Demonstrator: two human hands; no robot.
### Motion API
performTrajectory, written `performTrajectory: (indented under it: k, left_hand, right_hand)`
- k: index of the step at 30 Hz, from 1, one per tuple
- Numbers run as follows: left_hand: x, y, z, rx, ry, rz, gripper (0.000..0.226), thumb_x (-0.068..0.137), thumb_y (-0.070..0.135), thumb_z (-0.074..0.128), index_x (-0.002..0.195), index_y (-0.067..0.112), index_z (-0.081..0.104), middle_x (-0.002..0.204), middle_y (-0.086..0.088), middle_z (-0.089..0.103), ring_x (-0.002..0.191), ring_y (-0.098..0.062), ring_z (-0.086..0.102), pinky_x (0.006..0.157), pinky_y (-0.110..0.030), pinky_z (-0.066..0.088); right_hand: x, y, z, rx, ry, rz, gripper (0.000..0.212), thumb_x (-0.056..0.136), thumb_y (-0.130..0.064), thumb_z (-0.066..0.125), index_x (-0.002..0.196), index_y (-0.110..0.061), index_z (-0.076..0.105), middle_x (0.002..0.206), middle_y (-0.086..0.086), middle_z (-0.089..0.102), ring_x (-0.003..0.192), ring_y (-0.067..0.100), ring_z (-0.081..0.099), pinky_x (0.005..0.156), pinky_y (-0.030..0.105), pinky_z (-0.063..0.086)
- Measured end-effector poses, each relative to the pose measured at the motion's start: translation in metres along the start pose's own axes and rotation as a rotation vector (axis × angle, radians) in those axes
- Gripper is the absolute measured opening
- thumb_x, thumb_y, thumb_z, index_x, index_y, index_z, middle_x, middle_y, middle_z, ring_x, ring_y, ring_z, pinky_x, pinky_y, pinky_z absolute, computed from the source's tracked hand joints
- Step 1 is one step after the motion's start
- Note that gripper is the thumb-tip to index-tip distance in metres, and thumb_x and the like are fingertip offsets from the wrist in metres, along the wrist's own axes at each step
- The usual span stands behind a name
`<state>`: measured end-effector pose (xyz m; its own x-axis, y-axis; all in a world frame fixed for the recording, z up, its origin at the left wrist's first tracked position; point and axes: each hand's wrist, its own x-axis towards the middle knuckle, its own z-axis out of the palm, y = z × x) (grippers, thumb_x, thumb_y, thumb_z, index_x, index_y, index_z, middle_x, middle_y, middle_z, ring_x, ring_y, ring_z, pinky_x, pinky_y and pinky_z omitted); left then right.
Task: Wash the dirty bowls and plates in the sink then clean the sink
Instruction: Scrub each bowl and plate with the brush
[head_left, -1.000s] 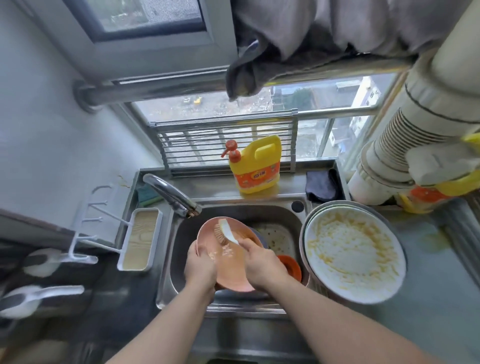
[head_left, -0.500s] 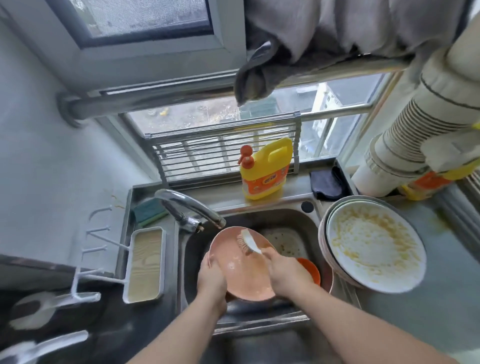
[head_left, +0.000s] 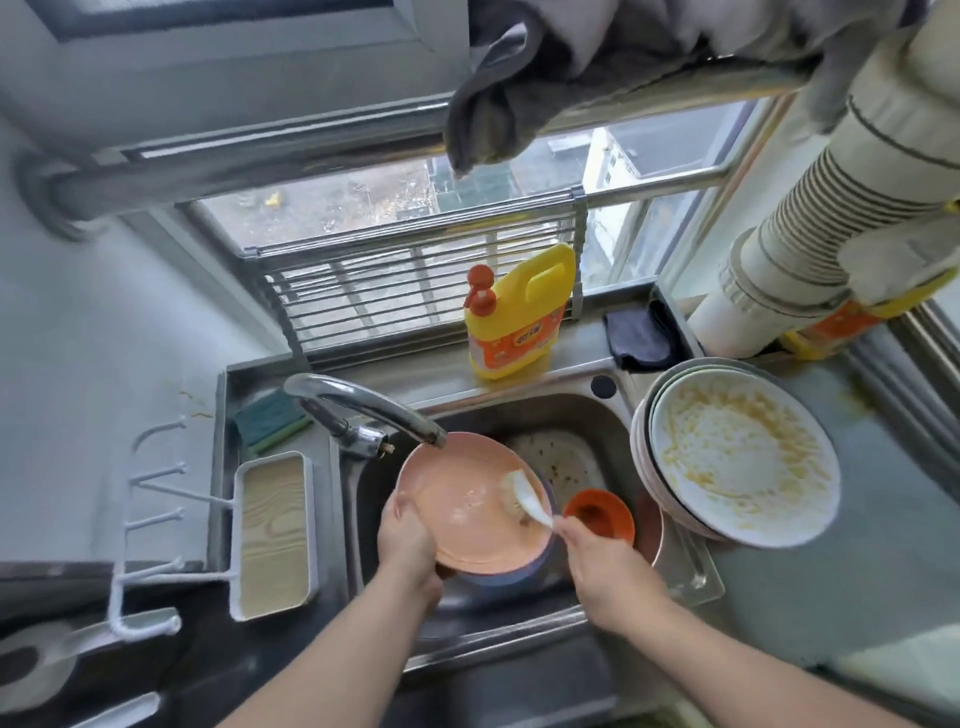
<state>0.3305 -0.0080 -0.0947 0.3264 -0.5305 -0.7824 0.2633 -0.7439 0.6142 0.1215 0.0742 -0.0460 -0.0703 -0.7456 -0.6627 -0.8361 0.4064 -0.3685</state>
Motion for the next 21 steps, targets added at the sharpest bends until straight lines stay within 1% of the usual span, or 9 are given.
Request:
performTrajectory:
  k: [2, 4, 7, 9, 11, 14, 16, 19, 21]
  left_hand:
    - [0.005, -0.002, -0.001, 0.015, 0.017, 0.022, 0.030, 0.114, 0.044, 0.030, 0.132, 0.043, 0.054, 0.120, -0.006, 0.066, 0.110, -0.035, 0.065, 0.099, -0.065, 0.053]
    - [0.002, -0.007, 0.004, 0.045, -0.020, 0.017, 0.031, 0.114, 0.039, 0.030, 0.130, 0.036, 0.057, 0.116, -0.006, 0.067, 0.108, -0.034, 0.065, 0.099, -0.063, 0.054]
    - [-0.005, -0.011, 0.005, 0.076, -0.042, 0.030, 0.029, 0.115, 0.038, 0.030, 0.127, 0.036, 0.056, 0.114, -0.003, 0.066, 0.111, -0.032, 0.064, 0.102, -0.060, 0.054]
    - [0.001, -0.003, 0.002, 0.030, 0.001, 0.023, 0.031, 0.115, 0.042, 0.030, 0.135, 0.041, 0.053, 0.118, -0.003, 0.065, 0.112, -0.034, 0.064, 0.099, -0.063, 0.055]
    - [0.011, 0.003, 0.000, -0.011, 0.035, 0.013, 0.035, 0.114, 0.046, 0.030, 0.139, 0.039, 0.053, 0.124, -0.007, 0.065, 0.111, -0.037, 0.065, 0.094, -0.066, 0.056]
    - [0.006, 0.003, 0.008, 0.037, 0.036, 0.020, 0.032, 0.114, 0.042, 0.030, 0.133, 0.038, 0.055, 0.124, -0.009, 0.065, 0.110, -0.035, 0.065, 0.097, -0.064, 0.055]
    - [-0.004, 0.001, 0.012, 0.046, 0.010, 0.021, 0.033, 0.114, 0.042, 0.031, 0.136, 0.038, 0.056, 0.122, -0.007, 0.067, 0.109, -0.034, 0.066, 0.095, -0.064, 0.056]
    - [-0.003, 0.008, 0.010, 0.003, 0.045, 0.011, 0.033, 0.113, 0.044, 0.033, 0.138, 0.042, 0.054, 0.122, -0.006, 0.069, 0.108, -0.036, 0.069, 0.090, -0.065, 0.058]
    - [-0.001, 0.011, 0.012, 0.012, 0.071, 0.011, 0.034, 0.114, 0.045, 0.031, 0.142, 0.044, 0.050, 0.122, -0.005, 0.067, 0.108, -0.035, 0.068, 0.092, -0.064, 0.057]
  right_hand:
    - [-0.025, -0.013, 0.021, 0.037, -0.072, -0.081, 0.046, 0.107, -0.030, 0.030, 0.146, -0.053, 0.028, 0.112, 0.013, 0.072, 0.104, 0.040, 0.067, 0.078, 0.044, 0.049]
    - [-0.024, -0.034, 0.033, 0.043, -0.076, -0.146, 0.042, 0.108, -0.034, 0.030, 0.146, -0.051, 0.030, 0.114, 0.016, 0.071, 0.107, 0.042, 0.065, 0.080, 0.046, 0.050]
    - [0.015, -0.020, 0.012, -0.057, -0.030, -0.046, 0.052, 0.103, -0.025, 0.033, 0.150, -0.048, 0.032, 0.118, 0.012, 0.070, 0.108, 0.038, 0.067, 0.087, 0.045, 0.056]
    - [0.018, 0.005, -0.001, -0.030, -0.039, 0.005, 0.056, 0.101, -0.021, 0.035, 0.148, -0.051, 0.028, 0.114, 0.007, 0.070, 0.102, 0.034, 0.069, 0.084, 0.043, 0.057]
    - [-0.005, 0.005, 0.007, 0.037, -0.058, -0.034, 0.050, 0.105, -0.026, 0.034, 0.146, -0.054, 0.027, 0.109, 0.007, 0.071, 0.098, 0.035, 0.069, 0.079, 0.043, 0.054]
    - [-0.020, -0.027, 0.023, 0.061, -0.094, -0.175, 0.048, 0.106, -0.029, 0.034, 0.145, -0.054, 0.026, 0.109, 0.016, 0.071, 0.101, 0.042, 0.066, 0.079, 0.046, 0.052]
    - [0.003, -0.021, 0.014, -0.017, -0.026, -0.143, 0.051, 0.106, -0.024, 0.034, 0.151, -0.047, 0.028, 0.114, 0.014, 0.071, 0.105, 0.040, 0.067, 0.084, 0.046, 0.056]
    - [0.020, 0.006, -0.008, 0.022, -0.001, -0.032, 0.047, 0.107, -0.026, 0.032, 0.147, -0.050, 0.030, 0.114, 0.008, 0.071, 0.102, 0.034, 0.069, 0.085, 0.044, 0.057]
    - [0.001, -0.005, 0.002, 0.057, -0.028, -0.105, 0.044, 0.107, -0.030, 0.031, 0.146, -0.050, 0.031, 0.109, 0.012, 0.072, 0.099, 0.038, 0.068, 0.080, 0.044, 0.054]
